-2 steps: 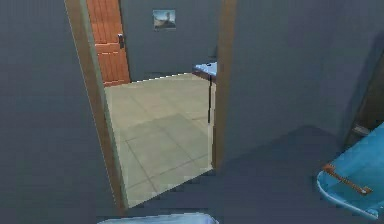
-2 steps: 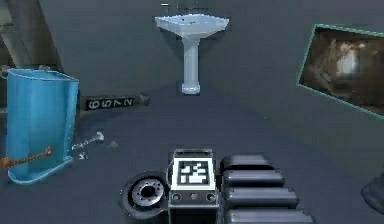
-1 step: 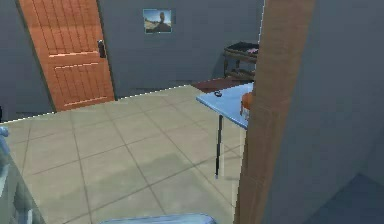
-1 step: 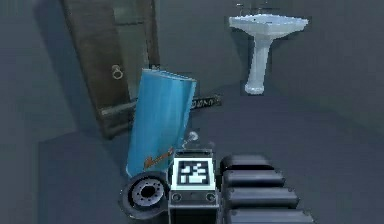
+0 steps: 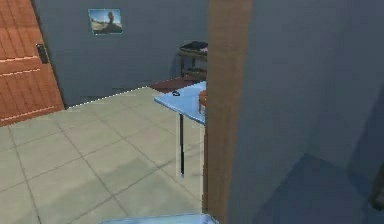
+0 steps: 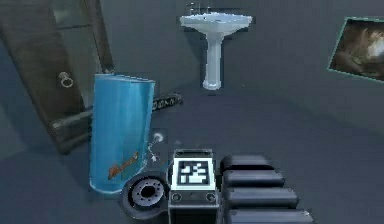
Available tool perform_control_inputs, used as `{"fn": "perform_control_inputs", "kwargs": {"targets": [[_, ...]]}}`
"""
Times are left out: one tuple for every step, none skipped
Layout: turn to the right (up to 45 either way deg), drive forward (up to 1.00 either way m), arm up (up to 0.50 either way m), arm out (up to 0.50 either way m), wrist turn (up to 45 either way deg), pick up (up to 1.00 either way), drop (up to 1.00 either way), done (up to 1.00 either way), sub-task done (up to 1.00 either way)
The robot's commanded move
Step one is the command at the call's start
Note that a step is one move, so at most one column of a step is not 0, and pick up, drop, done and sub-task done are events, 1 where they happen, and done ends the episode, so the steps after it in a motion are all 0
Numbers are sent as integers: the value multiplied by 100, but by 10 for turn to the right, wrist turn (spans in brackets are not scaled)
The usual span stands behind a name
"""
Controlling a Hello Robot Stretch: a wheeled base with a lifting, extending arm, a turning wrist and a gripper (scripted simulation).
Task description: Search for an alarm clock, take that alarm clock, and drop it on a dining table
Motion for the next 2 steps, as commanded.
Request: {"fn": "perform_control_inputs", "kwargs": {"targets": [[0,25,0,0,0,0,0,0,0],[-300,0,0,0,0,0,0,0,0]]}}
